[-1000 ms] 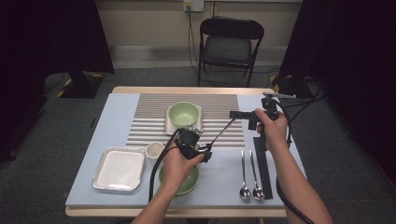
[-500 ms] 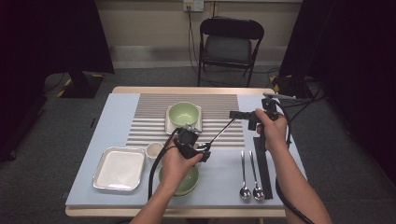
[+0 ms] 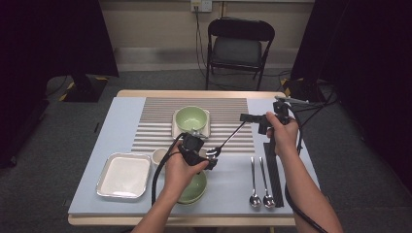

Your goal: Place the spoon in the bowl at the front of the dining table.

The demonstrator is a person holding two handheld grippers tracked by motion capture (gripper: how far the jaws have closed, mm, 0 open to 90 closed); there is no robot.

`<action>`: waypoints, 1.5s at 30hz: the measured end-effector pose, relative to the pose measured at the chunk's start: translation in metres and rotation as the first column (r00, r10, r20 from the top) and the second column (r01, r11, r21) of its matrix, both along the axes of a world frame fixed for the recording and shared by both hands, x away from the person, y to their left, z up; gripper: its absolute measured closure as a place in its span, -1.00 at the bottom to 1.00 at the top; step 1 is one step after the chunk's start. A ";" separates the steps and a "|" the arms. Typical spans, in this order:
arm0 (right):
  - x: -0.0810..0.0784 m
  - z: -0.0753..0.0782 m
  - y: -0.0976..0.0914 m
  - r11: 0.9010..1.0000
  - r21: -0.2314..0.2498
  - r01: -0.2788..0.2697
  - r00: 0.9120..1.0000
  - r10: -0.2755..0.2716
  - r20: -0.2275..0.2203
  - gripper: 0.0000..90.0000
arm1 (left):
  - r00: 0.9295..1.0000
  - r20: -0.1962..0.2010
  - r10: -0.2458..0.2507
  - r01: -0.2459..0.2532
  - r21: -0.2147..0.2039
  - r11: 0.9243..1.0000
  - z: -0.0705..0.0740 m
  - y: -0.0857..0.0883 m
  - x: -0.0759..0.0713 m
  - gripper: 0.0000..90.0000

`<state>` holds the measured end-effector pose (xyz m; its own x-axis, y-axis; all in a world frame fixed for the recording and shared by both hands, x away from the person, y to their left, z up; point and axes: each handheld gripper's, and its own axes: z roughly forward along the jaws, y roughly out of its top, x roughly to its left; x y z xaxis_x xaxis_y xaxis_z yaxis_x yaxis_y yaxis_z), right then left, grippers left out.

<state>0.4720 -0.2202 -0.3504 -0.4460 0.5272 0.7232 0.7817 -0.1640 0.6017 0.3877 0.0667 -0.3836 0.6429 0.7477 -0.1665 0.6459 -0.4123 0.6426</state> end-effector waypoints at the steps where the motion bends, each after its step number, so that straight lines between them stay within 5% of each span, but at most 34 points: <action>1: 0.000 -0.001 0.000 1.000 0.001 -0.004 1.000 0.004 -0.003 1.00 | 1.000 0.000 0.000 0.000 -0.003 1.000 0.000 0.001 0.000 -0.49; 18: 0.005 -0.006 0.002 0.999 -0.031 0.009 1.000 -0.009 -0.004 1.00 | 1.000 0.006 -0.025 0.025 -0.069 0.997 0.007 0.026 -0.001 -0.60; 45: 0.009 -0.003 0.002 0.997 -0.069 0.045 0.999 -0.043 0.030 1.00 | 1.000 -0.023 -0.017 0.015 -0.060 0.998 0.010 0.073 -0.005 -0.61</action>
<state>0.4814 -0.2185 -0.3537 -0.4414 0.5952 0.6714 0.7568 -0.1551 0.6350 0.3829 0.1396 -0.3739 0.6501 0.7257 -0.2253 0.6544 -0.3840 0.6514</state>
